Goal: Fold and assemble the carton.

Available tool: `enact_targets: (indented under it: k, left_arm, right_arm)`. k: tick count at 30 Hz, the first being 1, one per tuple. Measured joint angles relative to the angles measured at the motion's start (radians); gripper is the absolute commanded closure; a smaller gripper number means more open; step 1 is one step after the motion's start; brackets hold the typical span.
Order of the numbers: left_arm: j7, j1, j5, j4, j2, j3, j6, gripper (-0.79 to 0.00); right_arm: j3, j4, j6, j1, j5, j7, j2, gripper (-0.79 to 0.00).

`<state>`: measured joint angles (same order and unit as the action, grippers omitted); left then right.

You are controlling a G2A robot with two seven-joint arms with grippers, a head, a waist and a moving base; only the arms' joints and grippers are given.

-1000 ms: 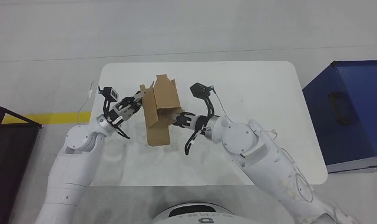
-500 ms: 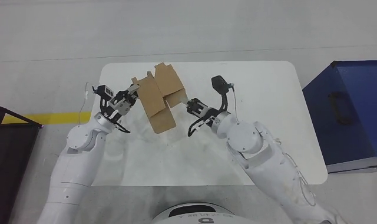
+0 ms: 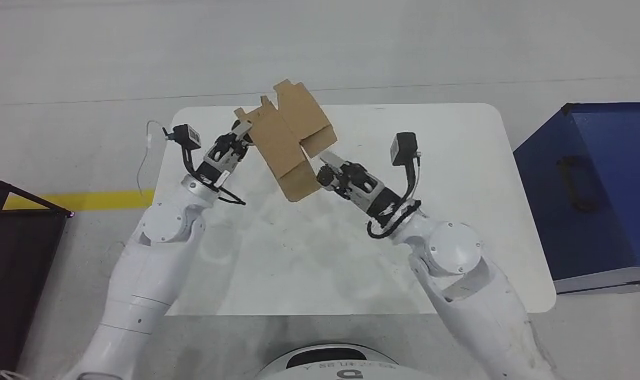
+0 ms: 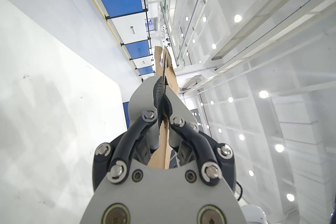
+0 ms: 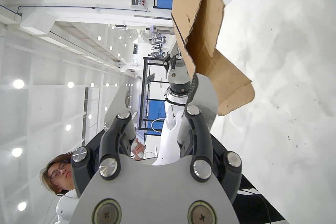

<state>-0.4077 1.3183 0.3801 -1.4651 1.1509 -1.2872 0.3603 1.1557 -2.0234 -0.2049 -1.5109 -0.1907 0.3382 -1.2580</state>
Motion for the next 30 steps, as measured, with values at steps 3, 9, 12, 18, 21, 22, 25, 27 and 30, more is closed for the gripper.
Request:
enact_targets:
  k: [3, 9, 12, 18, 21, 22, 25, 27, 30]
  left_arm:
    - [0.015, 0.006, -0.049, -0.015, 0.003, 0.01, 0.033, 0.0]
    - [-0.001, 0.03, -0.065, -0.05, 0.003, 0.001, 0.077, 0.0]
    - [-0.015, 0.042, -0.065, -0.058, 0.002, -0.007, 0.096, 0.0]
    - [-0.051, 0.055, -0.036, -0.068, 0.003, -0.011, 0.118, 0.0]
    - [-0.059, 0.055, -0.017, -0.075, 0.004, -0.012, 0.109, 0.0]
    - [-0.064, 0.055, -0.015, -0.079, 0.005, -0.012, 0.107, 0.0]
    - [-0.072, 0.057, -0.006, -0.087, 0.006, -0.012, 0.104, 0.0]
    - [-0.078, 0.059, -0.001, -0.091, 0.006, -0.01, 0.102, 0.0]
    - [-0.093, 0.062, 0.006, -0.096, 0.007, -0.008, 0.1, 0.0]
  right_arm:
    - [-0.007, 0.038, 0.011, 0.023, -0.042, -0.01, -0.005, -0.363]
    - [0.0, 0.109, 0.036, 0.049, -0.11, -0.025, -0.012, -0.342]
    - [0.009, 0.127, 0.048, 0.055, -0.131, -0.026, -0.013, -0.339]
    - [0.01, 0.145, 0.065, 0.057, -0.15, -0.02, -0.014, -0.326]
    - [0.001, 0.148, 0.064, 0.062, -0.153, -0.017, -0.016, -0.323]
    - [-0.003, 0.149, 0.064, 0.065, -0.153, -0.016, -0.016, -0.32]
    - [-0.01, 0.148, 0.065, 0.073, -0.152, -0.013, -0.018, -0.32]
    - [-0.013, 0.148, 0.066, 0.075, -0.15, -0.014, -0.018, -0.317]
    - [-0.015, 0.147, 0.068, 0.078, -0.147, -0.014, -0.019, -0.314]
